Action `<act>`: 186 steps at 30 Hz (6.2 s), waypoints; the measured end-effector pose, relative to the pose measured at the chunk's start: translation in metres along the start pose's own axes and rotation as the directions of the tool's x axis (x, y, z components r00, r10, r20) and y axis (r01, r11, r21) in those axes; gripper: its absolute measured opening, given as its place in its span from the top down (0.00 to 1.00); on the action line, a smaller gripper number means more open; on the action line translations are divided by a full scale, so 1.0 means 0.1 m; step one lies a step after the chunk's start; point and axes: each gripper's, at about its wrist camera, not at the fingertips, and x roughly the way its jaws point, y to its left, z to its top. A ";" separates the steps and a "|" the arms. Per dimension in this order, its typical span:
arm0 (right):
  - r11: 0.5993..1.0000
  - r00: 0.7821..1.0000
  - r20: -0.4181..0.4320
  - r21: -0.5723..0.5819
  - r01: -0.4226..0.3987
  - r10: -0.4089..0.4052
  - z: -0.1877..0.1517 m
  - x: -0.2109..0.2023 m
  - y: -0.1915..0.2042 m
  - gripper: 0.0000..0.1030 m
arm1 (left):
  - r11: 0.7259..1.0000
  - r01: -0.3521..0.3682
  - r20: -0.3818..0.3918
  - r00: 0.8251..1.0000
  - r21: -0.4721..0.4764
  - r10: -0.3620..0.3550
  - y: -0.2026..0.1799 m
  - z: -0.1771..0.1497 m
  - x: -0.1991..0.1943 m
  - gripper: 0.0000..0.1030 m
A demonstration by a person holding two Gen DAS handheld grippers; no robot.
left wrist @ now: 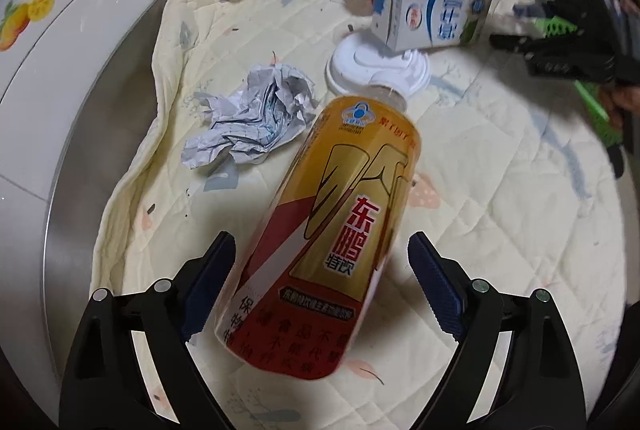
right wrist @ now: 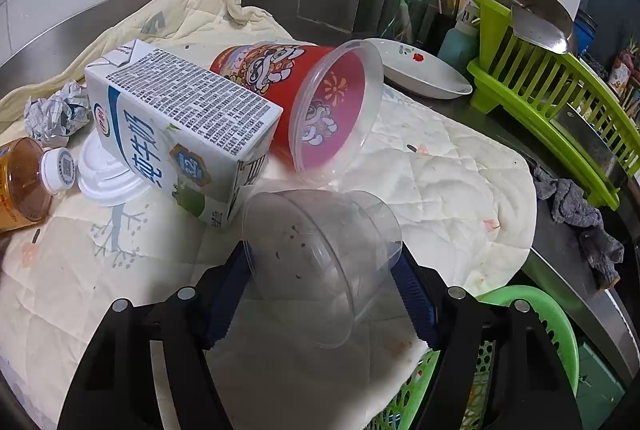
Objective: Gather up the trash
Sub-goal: 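Grasp the Dongpeng bottle with the left tool while the right tool grasps the clear plastic cup, then carry the bottle and clear cup to the green basket and drop them in, then grasp the white lid with the left tool while the right tool grasps the milk carton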
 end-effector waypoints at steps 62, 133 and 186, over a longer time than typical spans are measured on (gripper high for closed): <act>0.945 0.993 -0.087 0.310 0.108 -0.085 -1.70 -0.80 -1.99 0.20 | 0.973 0.208 0.149 0.970 -0.097 -0.192 -1.15 0.20 -0.35 0.37; 0.961 0.999 0.047 0.277 -0.012 -0.001 -1.65 -1.49 -1.88 0.15 | 0.956 0.268 0.256 0.939 -0.122 -0.231 -2.10 0.98 -0.32 0.19; 0.804 0.891 -0.079 -0.401 -0.438 0.446 0.98 -0.11 0.49 0.25 | 0.860 0.091 0.160 0.987 -0.503 -0.011 0.11 0.04 0.12 0.19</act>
